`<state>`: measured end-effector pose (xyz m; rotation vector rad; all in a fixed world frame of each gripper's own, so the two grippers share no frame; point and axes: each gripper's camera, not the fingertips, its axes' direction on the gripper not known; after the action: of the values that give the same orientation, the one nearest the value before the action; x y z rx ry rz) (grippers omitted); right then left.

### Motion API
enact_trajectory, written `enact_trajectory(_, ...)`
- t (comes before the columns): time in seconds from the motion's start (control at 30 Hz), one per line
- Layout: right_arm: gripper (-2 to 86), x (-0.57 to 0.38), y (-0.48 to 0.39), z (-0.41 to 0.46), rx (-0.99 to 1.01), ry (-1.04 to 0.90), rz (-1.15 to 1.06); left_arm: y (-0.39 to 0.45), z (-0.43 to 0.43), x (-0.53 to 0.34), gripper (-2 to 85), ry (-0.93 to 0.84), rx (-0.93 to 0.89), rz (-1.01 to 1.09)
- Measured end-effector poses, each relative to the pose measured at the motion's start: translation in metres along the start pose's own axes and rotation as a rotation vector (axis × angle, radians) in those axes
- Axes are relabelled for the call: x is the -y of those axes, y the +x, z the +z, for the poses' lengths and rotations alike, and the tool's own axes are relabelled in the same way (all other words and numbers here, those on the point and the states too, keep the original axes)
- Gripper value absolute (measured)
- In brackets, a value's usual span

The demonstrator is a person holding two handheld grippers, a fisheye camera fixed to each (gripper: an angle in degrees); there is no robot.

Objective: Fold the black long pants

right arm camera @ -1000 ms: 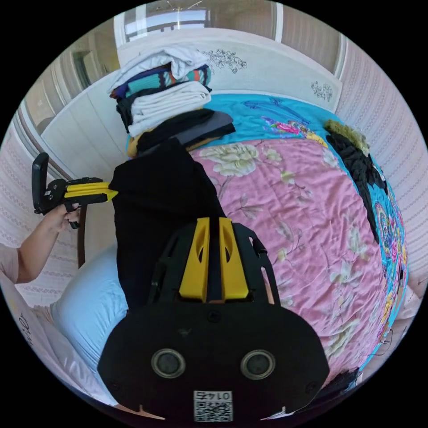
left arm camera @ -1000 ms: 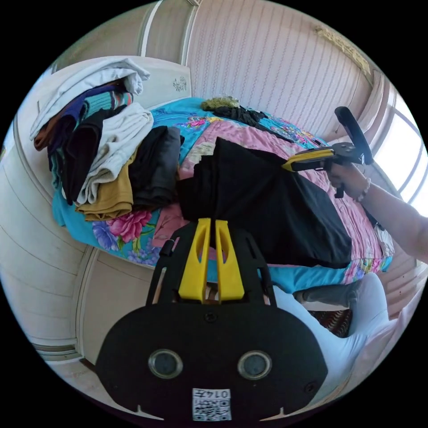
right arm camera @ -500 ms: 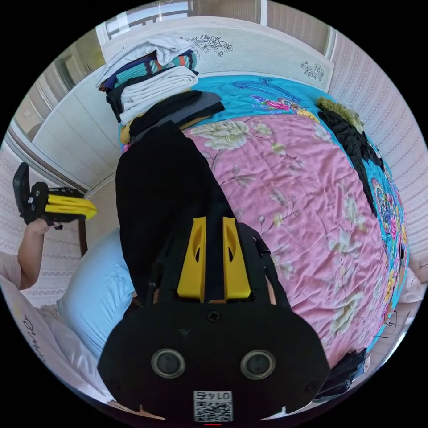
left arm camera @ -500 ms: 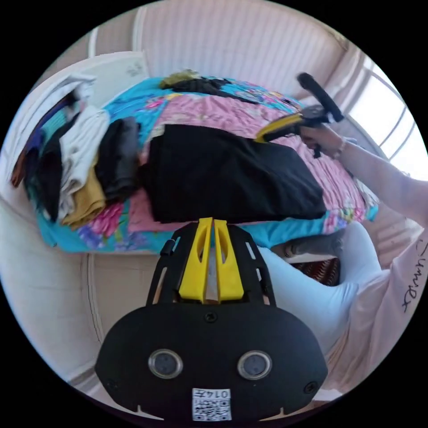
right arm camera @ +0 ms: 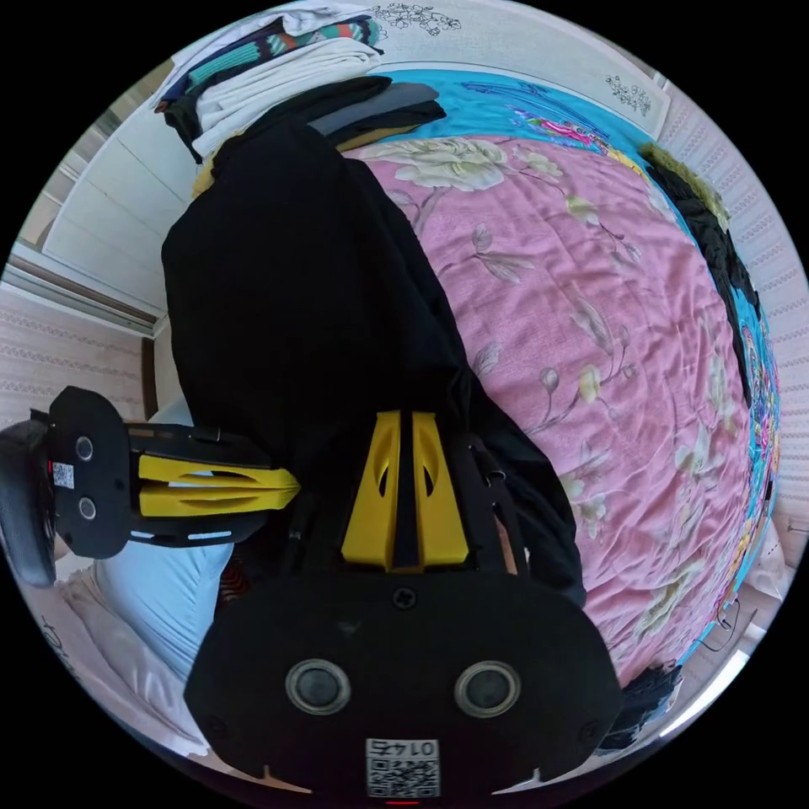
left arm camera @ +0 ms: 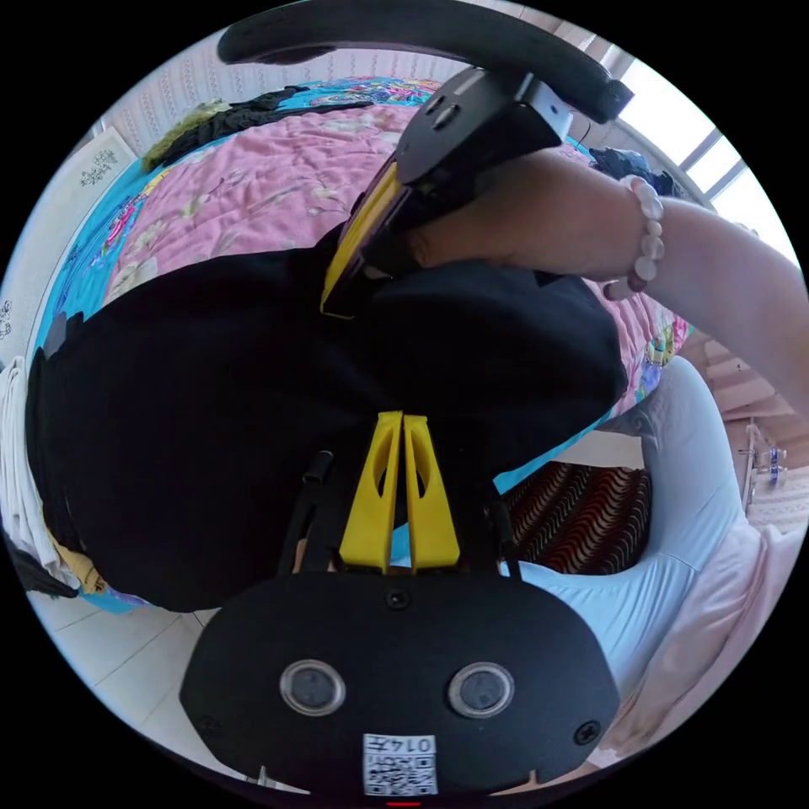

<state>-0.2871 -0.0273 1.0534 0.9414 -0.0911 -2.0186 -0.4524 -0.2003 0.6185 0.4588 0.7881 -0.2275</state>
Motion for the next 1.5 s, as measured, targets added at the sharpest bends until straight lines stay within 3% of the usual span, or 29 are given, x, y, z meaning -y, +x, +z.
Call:
enact_trajectory(0.7,-0.1,0.006,0.049,-0.083,0.015,-0.036,-0.029,0.078,0.043,0.011,-1.0,-0.017,0.004,0.037)
enact_trajectory(0.97,-0.9,0.007,0.089,-0.198,0.016,0.103,-0.001,0.12,0.01,-0.011,-1.0,0.059,-0.002,0.095)
enact_trajectory(1.07,-0.8,0.027,0.108,-0.185,0.024,-0.022,0.024,0.125,0.053,-0.008,-1.0,-0.05,0.029,0.081)
enact_trajectory(1.27,-0.7,0.04,0.138,-0.222,0.082,-0.03,0.057,0.142,0.06,-0.023,-0.8,-0.017,0.036,0.081)
enact_trajectory(1.43,0.5,-0.027,0.176,-0.341,0.1,0.252,0.147,0.183,0.022,-0.04,1.9,0.096,0.079,0.125)
enact_trajectory(1.5,2.8,-0.073,0.203,-0.374,0.09,0.331,0.259,0.206,0.007,-0.05,9.1,0.224,0.028,0.14)
